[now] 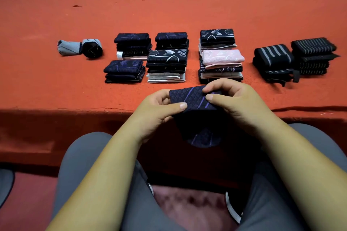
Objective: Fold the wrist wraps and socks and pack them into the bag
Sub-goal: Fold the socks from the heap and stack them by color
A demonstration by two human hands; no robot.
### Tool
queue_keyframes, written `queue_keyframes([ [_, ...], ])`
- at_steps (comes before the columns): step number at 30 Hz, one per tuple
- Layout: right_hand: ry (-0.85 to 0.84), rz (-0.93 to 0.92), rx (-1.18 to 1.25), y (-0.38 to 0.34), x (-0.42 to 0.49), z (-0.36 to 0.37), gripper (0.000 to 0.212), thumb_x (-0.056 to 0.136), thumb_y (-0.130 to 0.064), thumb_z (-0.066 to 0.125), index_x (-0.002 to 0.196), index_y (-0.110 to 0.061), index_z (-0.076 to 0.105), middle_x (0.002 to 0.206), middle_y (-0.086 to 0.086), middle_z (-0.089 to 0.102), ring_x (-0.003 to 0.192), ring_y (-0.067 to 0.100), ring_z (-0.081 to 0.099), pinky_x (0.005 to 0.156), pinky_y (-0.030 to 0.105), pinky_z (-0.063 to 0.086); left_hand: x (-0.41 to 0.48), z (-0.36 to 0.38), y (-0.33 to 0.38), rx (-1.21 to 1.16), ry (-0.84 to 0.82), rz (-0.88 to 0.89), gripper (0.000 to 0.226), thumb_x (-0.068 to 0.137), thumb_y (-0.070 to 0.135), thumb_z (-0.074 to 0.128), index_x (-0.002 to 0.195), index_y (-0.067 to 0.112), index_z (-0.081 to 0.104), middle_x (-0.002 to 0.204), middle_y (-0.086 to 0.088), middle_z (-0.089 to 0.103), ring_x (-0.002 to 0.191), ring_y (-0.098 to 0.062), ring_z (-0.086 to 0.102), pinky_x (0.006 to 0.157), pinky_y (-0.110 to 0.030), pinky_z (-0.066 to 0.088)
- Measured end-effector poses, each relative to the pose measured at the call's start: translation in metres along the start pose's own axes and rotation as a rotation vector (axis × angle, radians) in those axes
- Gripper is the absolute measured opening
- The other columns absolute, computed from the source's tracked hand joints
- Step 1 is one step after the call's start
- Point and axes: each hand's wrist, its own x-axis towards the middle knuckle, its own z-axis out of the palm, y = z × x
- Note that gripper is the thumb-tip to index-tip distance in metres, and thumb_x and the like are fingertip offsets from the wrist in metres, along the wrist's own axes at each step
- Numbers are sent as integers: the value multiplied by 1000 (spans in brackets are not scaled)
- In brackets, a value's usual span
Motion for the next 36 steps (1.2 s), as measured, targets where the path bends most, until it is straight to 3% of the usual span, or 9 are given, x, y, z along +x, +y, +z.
queue_keyframes([
  [2,-13,-7,59,-2,0,0,21,97,6,67,114,-5,71,82,-13,71,66,-3,61,64,9,47,1,-2,-1,36,-2,-6,39,96,2,71,134,2,64,130,-14,74,124,-31,69,105,-47,56],
  [5,-25,62,287,-5,1,5,40,98,2,65,135,-13,63,103,2,76,88,11,72,74,20,59,3,-2,-1,33,18,38,40,96,2,72,134,0,62,129,-16,73,109,-24,74,87,-35,60],
  [7,-37,167,374,-4,3,7,42,97,-15,69,138,-16,62,113,7,77,94,15,74,76,25,61,3,0,-1,-55,25,77,43,94,2,71,135,-3,60,132,-24,70,116,-33,70,95,-43,59],
  [10,-216,288,171,2,1,6,39,96,-38,72,128,-17,73,119,6,79,99,15,75,84,32,57,4,1,-3,-134,54,106,41,95,1,69,135,-4,61,133,-28,68,120,-38,67,106,-47,54],
  [17,-67,171,176,0,1,5,24,100,-15,70,121,-4,73,111,12,81,96,21,76,85,34,61,2,3,4,-124,85,26,32,102,10,64,132,0,67,128,-19,74,109,-24,73,89,-31,58],
  [24,-71,200,206,2,0,5,24,99,-11,70,122,-3,68,111,15,80,99,24,77,88,35,61,1,-2,0,-87,64,2,37,99,1,67,135,6,65,126,-28,72,120,-46,68,107,-59,49],
  [31,-65,152,78,8,5,1,26,98,-12,74,124,-15,72,118,26,75,114,43,72,103,65,51,1,-5,3,-88,68,19,39,98,-4,65,135,11,67,115,-23,74,99,-32,72,89,-39,60],
  [33,-83,159,29,5,5,0,25,97,-20,73,121,-23,73,115,21,77,101,30,74,91,53,54,1,-5,3,-91,70,23,39,98,-4,64,134,10,67,117,-25,73,103,-35,69,96,-43,56],
  [36,-122,177,47,2,4,-2,24,100,-18,69,123,-26,74,113,38,68,86,31,62,80,41,55,0,-6,6,-119,75,16,40,98,-4,62,135,11,67,126,-23,73,107,-33,71,100,-44,56],
])
